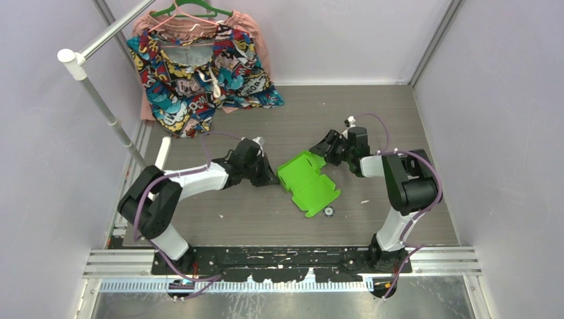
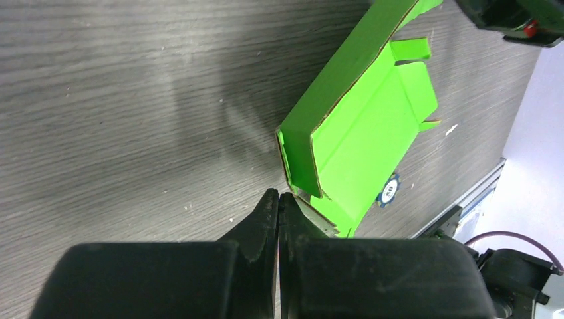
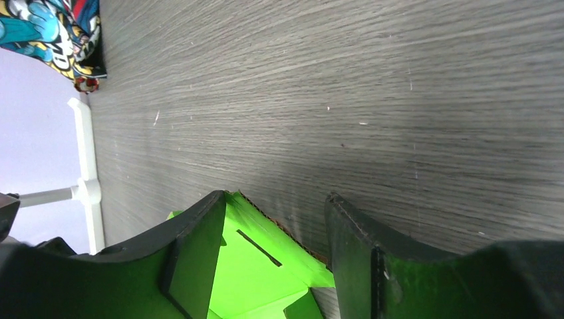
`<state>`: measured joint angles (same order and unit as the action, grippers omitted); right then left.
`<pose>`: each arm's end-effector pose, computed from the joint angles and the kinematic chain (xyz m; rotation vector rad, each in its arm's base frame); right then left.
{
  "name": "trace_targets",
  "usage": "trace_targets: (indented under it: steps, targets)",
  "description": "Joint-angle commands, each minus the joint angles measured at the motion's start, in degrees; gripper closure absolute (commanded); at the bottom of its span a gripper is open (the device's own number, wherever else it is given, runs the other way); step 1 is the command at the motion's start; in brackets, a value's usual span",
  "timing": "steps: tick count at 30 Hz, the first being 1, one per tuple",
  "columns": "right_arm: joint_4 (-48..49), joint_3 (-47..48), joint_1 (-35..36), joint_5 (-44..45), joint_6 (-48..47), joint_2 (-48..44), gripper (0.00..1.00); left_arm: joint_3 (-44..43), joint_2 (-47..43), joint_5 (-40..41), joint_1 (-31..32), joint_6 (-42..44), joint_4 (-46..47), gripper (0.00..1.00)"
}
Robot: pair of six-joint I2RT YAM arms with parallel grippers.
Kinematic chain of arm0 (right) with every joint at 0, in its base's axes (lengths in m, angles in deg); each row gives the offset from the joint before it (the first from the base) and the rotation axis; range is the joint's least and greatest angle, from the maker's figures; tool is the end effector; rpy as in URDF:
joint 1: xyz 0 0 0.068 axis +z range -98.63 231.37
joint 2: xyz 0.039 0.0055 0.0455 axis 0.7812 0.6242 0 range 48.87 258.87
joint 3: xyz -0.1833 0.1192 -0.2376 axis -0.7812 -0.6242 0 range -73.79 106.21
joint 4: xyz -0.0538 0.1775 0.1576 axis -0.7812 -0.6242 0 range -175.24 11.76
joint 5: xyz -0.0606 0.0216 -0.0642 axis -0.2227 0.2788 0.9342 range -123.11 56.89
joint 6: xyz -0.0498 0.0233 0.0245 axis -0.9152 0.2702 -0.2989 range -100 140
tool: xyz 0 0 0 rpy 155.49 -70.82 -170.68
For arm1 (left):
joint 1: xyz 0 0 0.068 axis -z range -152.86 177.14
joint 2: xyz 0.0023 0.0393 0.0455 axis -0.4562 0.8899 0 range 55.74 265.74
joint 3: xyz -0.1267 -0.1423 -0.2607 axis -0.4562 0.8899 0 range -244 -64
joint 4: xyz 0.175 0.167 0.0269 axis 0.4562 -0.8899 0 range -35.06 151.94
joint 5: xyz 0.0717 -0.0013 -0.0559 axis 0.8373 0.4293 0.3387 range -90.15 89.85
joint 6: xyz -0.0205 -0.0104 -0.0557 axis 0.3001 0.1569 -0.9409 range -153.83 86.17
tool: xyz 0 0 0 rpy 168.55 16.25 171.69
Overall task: Fold the paper box
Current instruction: Fold the paper box at the center of the board.
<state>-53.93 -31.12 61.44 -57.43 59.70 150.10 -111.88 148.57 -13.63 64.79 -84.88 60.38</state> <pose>0.3366 0.0784 0.1972 0.3280 2.2438 0.9418 0.2458 -0.2028 0.2265 -0.1813 2.5933 -0.9434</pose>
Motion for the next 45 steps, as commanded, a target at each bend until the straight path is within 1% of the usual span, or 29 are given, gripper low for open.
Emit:
trace_targets:
  steps: [1, 7, 10, 12, 13, 14, 15, 19, 22, 26, 31, 38, 41, 45]
  targets:
    - [10.63, -1.98, -0.71, -2.63, 3.26, -0.70, 0.38, -3.06, 1.14, 0.29, -0.06, -0.17, 1.74, 1.00]
    - [11.35, -4.51, -0.97, -2.75, 4.52, -3.05, 0.34, -5.34, 4.02, 0.09, -0.08, 0.17, 1.74, 1.00]
    - [8.86, -5.02, -1.29, -1.97, 4.32, -4.58, 0.31, -6.87, 5.76, 0.39, -0.17, 0.65, 0.34, 1.00]
    - [8.28, -5.48, -2.28, -2.08, 4.97, -5.45, 0.27, -7.86, 7.00, 0.06, -0.62, 0.91, 0.27, 1.00]
    - [9.36, -6.06, -2.82, -2.54, 5.84, -5.72, 0.19, -8.14, 7.58, 0.04, -0.90, 1.07, 0.25, 1.00]
    - [10.74, -6.56, -3.38, -3.22, 6.47, -5.85, 0.16, -8.40, 8.00, -0.16, -1.25, 1.12, 0.31, 1.00]
    - [12.39, -7.04, -4.10, -4.25, 7.28, -5.73, 0.16, -8.84, 8.54, -0.49, -1.61, 1.20, 0.42, 1.00]
    - [17.66, -9.05, -6.40, -6.89, 9.72, -4.46, 0.16, -11.12, 10.49, -1.65, -2.81, 1.63, -0.05, 1.00]
    - [23.59, -11.54, -7.38, -8.01, 12.02, -3.79, 0.18, -12.79, 11.44, -2.26, -3.55, 1.66, -0.34, 1.00]
    - [26.45, -12.42, -7.35, -10.38, 13.11, -3.09, 0.21, -16.75, 13.23, -3.43, -4.00, 2.24, -2.11, 1.00]
    - [26.68, -13.11, -7.42, -11.91, 12.17, -3.45, 0.27, -19.58, 14.51, -3.75, -4.05, 1.84, -2.73, 1.00]
    - [22.74, -16.82, -7.20, -10.10, 7.78, -9.14, 0.28, -23.32, 16.43, -3.15, -4.43, 2.77, -4.93, 1.00]
    - [22.04, -17.57, -6.84, -10.81, 7.34, -9.92, 0.31, -23.96, 15.84, -2.92, -5.84, 3.86, -6.46, 1.00]
    - [22.68, -19.57, -5.09, -10.65, 6.72, -11.16, 0.33, -21.30, 12.01, -1.72, -9.62, 5.13, -7.43, 1.00]
